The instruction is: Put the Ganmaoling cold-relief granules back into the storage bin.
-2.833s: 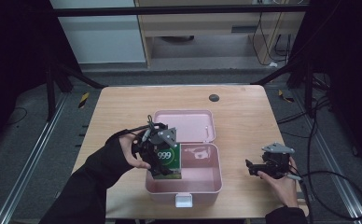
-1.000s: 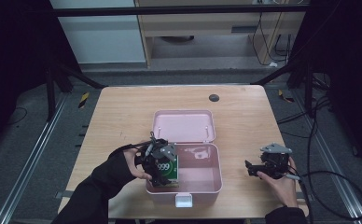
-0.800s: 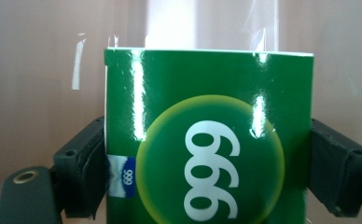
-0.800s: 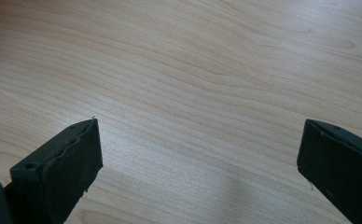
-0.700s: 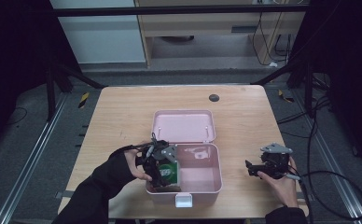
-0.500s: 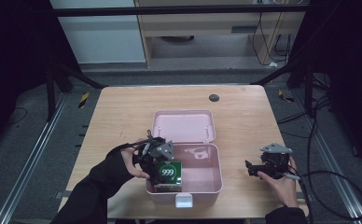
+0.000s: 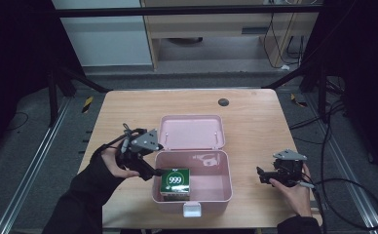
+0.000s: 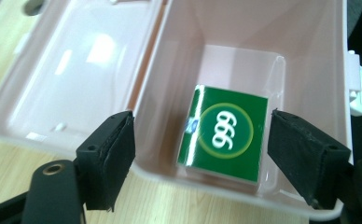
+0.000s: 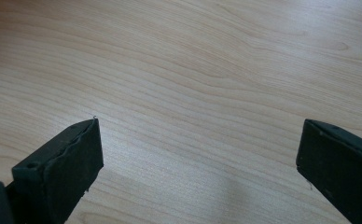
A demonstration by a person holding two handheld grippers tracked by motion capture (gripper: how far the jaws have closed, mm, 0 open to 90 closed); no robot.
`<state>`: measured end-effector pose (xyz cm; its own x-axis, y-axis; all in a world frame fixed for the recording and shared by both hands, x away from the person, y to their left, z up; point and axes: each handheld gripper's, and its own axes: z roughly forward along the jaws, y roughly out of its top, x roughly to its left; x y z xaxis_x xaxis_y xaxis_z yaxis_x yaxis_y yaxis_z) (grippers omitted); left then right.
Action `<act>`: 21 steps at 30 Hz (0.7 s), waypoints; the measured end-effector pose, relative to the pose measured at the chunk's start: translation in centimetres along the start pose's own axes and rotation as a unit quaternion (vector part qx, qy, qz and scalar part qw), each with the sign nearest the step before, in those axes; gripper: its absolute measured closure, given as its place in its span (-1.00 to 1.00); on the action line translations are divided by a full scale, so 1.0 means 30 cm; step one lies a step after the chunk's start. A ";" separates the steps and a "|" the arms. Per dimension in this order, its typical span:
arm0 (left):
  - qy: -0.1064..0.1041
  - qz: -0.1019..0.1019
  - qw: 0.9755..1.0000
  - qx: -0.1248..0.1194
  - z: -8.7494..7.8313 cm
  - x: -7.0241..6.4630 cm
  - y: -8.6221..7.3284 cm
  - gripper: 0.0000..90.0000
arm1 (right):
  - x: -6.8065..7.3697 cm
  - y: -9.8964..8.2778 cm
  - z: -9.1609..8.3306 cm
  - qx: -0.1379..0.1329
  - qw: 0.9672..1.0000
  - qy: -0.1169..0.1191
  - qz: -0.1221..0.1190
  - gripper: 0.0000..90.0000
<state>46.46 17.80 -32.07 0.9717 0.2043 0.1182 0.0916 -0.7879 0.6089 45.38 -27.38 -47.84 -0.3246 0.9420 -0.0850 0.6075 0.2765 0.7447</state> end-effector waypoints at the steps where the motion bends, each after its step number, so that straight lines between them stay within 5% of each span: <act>1: 0.006 -0.007 1.000 -0.005 -0.014 0.001 -0.013 -0.47 | 0.000 0.000 0.000 0.000 1.000 0.000 0.000 -0.98; 7: 0.040 -0.056 0.997 -0.034 -0.081 0.011 -0.104 -0.36 | 0.001 -0.001 -0.002 -0.001 1.000 -0.002 0.004 -0.98; 12: 0.073 -0.105 0.991 -0.045 -0.087 0.018 -0.186 -0.37 | 0.000 -0.002 -0.003 -0.004 1.000 -0.003 0.005 -0.98; 21: 0.127 -0.201 0.968 -0.083 -0.030 0.031 -0.354 -0.38 | 0.002 -0.003 -0.002 -0.003 1.000 -0.003 0.005 -0.98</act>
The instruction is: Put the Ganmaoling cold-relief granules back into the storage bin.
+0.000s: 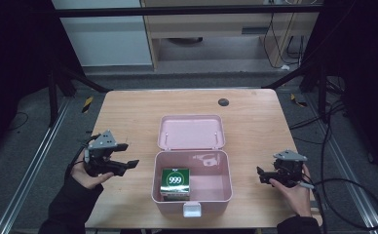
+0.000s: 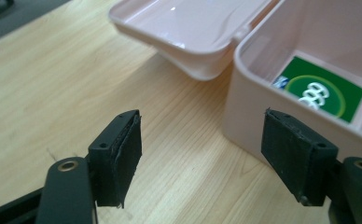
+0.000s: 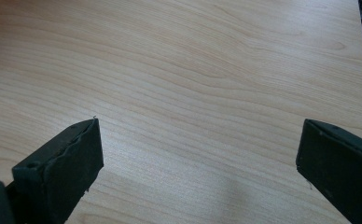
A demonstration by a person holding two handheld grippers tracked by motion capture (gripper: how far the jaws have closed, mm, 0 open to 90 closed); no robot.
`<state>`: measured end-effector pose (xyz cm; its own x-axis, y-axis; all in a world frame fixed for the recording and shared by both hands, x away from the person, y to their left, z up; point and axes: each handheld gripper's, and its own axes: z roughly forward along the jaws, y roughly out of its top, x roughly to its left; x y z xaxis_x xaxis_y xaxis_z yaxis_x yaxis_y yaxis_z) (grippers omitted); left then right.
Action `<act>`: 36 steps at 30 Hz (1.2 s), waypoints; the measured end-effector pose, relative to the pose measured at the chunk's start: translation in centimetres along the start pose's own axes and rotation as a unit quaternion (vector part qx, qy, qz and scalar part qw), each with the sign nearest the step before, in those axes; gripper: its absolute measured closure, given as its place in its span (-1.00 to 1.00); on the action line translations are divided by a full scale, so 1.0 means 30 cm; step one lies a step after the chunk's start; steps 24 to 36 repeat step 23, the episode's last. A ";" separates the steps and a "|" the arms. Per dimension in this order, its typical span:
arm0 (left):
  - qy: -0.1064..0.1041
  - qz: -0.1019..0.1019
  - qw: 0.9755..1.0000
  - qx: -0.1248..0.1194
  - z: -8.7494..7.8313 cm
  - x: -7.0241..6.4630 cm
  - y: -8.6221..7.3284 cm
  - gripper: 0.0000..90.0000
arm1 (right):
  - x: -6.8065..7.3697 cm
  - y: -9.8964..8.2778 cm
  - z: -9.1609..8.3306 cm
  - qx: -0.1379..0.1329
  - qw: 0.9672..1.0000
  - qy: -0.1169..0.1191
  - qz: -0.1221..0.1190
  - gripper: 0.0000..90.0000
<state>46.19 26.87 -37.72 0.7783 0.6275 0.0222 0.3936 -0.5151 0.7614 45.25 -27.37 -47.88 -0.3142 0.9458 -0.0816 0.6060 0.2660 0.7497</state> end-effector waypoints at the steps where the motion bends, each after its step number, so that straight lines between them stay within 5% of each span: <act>1: 0.006 -0.009 1.000 0.001 0.011 0.005 -0.017 -0.38 | 0.000 0.000 0.000 0.000 1.000 -0.001 -0.001 -0.98; 5: 0.031 -0.045 0.998 -0.002 0.054 0.021 -0.080 -0.41 | 0.001 -0.002 0.000 0.000 1.000 -0.002 -0.002 -0.98; 11: 0.082 -0.085 0.993 -0.001 0.108 0.046 -0.154 -0.47 | 0.003 -0.007 0.001 -0.005 1.000 -0.008 -0.006 -0.99; 23: 0.160 -0.166 0.973 -0.010 0.139 0.095 -0.263 -0.57 | -0.006 -0.027 0.017 -0.007 1.000 -0.014 0.004 -0.99; 36: 0.160 -0.166 0.973 -0.010 0.139 0.095 -0.263 -0.57 | -0.006 -0.027 0.017 -0.007 1.000 -0.014 0.004 -0.99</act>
